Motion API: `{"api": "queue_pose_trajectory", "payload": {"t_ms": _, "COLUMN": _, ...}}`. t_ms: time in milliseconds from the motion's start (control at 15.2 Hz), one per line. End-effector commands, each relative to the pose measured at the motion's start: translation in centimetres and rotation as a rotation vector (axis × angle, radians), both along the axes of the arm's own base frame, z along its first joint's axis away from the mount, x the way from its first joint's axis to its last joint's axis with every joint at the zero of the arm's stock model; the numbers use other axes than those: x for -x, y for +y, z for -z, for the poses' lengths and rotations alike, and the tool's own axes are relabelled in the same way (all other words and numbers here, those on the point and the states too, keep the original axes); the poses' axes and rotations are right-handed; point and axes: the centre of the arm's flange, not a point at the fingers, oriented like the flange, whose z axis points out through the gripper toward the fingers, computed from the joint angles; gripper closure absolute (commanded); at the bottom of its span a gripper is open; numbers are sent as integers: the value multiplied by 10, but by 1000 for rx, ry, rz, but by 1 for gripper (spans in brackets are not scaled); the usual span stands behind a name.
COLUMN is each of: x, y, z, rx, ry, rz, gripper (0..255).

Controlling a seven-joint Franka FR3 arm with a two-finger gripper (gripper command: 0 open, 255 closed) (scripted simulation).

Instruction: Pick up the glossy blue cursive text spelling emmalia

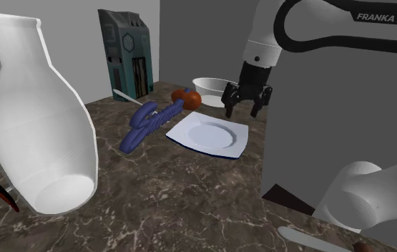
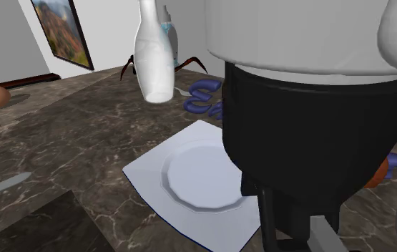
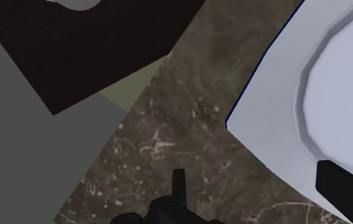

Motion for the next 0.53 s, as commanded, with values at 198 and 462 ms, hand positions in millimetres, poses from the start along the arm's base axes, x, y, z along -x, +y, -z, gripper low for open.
{"api": "queue_pose_trajectory", "payload": {"t_ms": 198, "x": -23, "y": 58, "z": -9, "rx": -25, "ry": -26, "rz": 192, "gripper": 0}}
{"api": "queue_pose_trajectory", "payload": {"t_ms": 462, "x": -50, "y": 100, "z": -18, "rx": -43, "ry": -48, "rz": 341, "gripper": 0}}
